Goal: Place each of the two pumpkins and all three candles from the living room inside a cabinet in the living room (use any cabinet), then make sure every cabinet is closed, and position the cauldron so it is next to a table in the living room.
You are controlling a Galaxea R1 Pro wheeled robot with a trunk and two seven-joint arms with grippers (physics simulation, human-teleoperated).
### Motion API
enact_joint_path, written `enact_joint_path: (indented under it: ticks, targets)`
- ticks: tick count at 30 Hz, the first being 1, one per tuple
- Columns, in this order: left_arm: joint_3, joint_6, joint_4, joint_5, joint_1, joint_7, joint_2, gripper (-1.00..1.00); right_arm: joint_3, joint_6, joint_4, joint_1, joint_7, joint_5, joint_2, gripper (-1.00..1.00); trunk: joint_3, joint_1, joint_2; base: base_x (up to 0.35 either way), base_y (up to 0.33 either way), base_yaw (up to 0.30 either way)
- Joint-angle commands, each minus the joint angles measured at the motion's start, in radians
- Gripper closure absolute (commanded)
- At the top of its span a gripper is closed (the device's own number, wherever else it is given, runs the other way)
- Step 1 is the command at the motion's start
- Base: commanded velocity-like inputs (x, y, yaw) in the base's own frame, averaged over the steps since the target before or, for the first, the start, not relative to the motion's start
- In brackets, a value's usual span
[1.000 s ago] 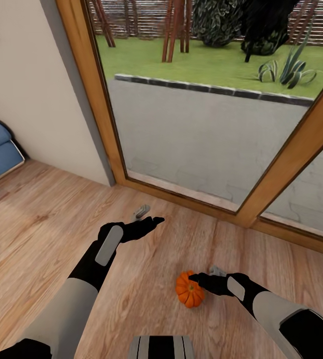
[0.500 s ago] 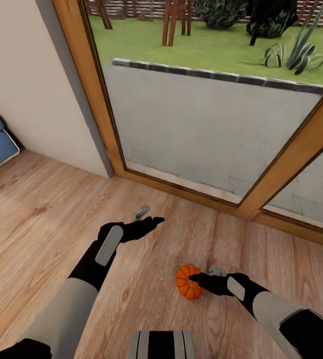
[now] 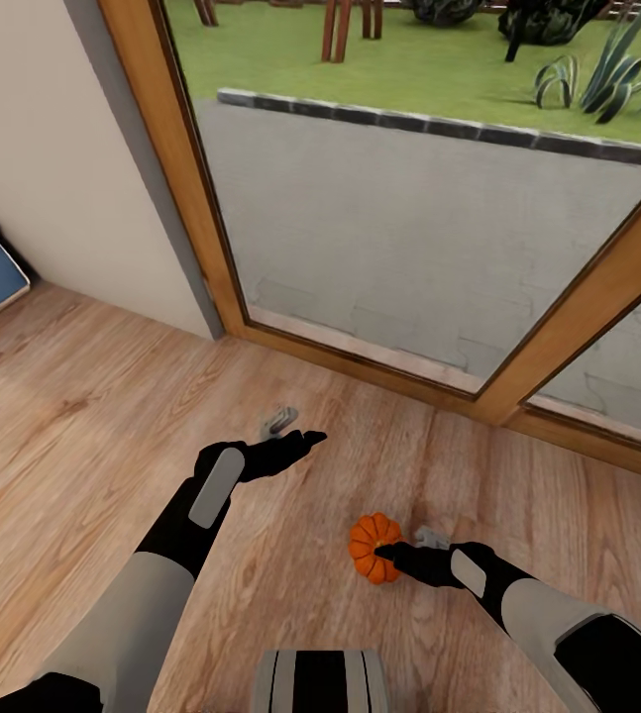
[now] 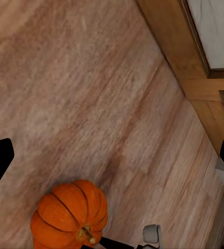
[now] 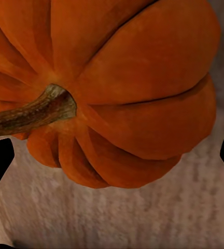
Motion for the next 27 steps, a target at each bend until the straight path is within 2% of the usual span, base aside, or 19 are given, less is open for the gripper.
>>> enact_joint_path:
  ticks: [1,12,17,27]
  targets:
    - [-0.001,0.003,-0.002,0.011,0.0,0.01,0.0,-1.0,0.006,0.004,-0.001,0.0,0.002,-0.006,-0.001,-1.0,-0.001,0.0,0.0,0.0,0.0,0.0]
    - [-0.001,0.003,-0.002,0.011,0.0,0.01,0.0,-1.0,0.006,0.004,-0.001,0.0,0.001,-0.006,-0.001,-1.0,-0.001,0.0,0.0,0.0,0.0,0.0]
    - [-0.001,0.004,-0.002,0.011,0.0,0.008,0.0,-1.0,0.006,0.004,-0.001,0.0,0.001,-0.005,-0.001,-1.0,-0.02,0.002,-0.001,0.0,0.0,0.0]
    - [0.0,0.003,-0.001,0.011,0.0,0.009,0.0,-1.0,0.006,0.004,-0.001,0.0,0.001,-0.004,-0.001,-1.0,-0.02,0.002,-0.001,0.0,0.0,0.0]
